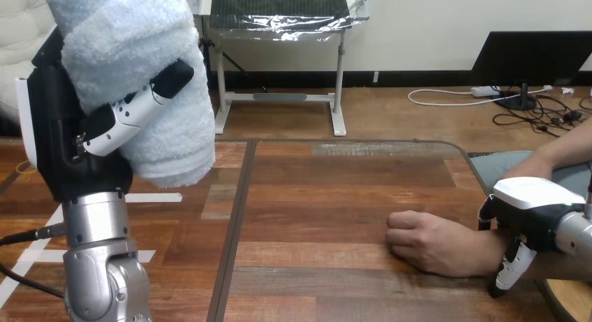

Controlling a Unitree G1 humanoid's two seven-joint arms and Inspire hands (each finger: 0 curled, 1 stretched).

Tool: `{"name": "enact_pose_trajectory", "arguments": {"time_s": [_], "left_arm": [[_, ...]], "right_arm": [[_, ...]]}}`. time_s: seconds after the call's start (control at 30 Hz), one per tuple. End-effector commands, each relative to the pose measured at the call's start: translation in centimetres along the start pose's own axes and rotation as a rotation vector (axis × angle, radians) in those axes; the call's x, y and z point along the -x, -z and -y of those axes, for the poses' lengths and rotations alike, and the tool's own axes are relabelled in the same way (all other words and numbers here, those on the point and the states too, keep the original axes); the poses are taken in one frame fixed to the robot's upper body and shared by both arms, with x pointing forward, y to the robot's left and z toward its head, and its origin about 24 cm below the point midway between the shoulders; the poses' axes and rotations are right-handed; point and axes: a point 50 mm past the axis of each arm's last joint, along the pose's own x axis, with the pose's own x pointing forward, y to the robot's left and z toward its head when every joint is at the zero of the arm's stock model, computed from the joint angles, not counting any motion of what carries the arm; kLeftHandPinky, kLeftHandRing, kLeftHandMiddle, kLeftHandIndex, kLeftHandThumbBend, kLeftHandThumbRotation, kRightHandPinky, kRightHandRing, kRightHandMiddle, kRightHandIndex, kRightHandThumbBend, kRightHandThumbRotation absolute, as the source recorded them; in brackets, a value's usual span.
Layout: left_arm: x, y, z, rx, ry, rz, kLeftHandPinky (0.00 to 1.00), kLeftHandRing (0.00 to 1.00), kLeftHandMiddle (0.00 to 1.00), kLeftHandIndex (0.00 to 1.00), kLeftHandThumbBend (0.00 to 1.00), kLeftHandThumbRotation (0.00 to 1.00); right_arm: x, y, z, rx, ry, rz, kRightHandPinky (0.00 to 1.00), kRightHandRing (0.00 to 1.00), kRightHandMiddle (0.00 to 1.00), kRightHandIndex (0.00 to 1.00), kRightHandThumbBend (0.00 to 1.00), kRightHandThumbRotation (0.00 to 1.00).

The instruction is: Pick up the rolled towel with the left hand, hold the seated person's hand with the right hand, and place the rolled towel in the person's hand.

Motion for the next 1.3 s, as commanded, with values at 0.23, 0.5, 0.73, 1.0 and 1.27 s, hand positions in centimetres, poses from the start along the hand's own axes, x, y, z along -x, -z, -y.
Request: {"name": "enact_pose_trajectory", "arguments": {"time_s": [0.23,0.5,0.73,1.0,1.27], "left_arm": [[-1.3,-1.1,1.0,0.006,0.044,0.092,0.22,0.27,0.34,0.39,0.53,0.0],[-1.3,-1.1,1.0,-0.01,0.037,0.095,0.22,0.27,0.34,0.39,0.54,0.0],[-1.3,-1.2,1.0,0.007,0.035,0.094,0.22,0.27,0.34,0.39,0.55,0.0],[-1.4,-1.3,0.9,0.022,0.037,0.097,0.22,0.27,0.34,0.39,0.54,0.0],[-1.4,-1.4,0.9,0.036,0.036,0.094,0.22,0.28,0.34,0.39,0.54,0.0]], "right_arm": [[0.9,0.8,2.9,-0.029,0.083,-0.019,0.08,0.15,0.26,0.53,0.92,0.09],[1.0,0.8,3.2,-0.044,0.085,-0.017,0.14,0.23,0.34,0.57,0.91,0.1],[1.2,0.6,3.3,-0.046,0.066,-0.014,0.23,0.33,0.44,0.61,0.92,0.12],[1.1,0.6,3.3,-0.04,0.023,-0.027,0.31,0.43,0.53,0.67,0.92,0.13],[1.1,0.6,3.2,-0.051,0.003,-0.032,0.37,0.52,0.61,0.7,0.95,0.15]]}}
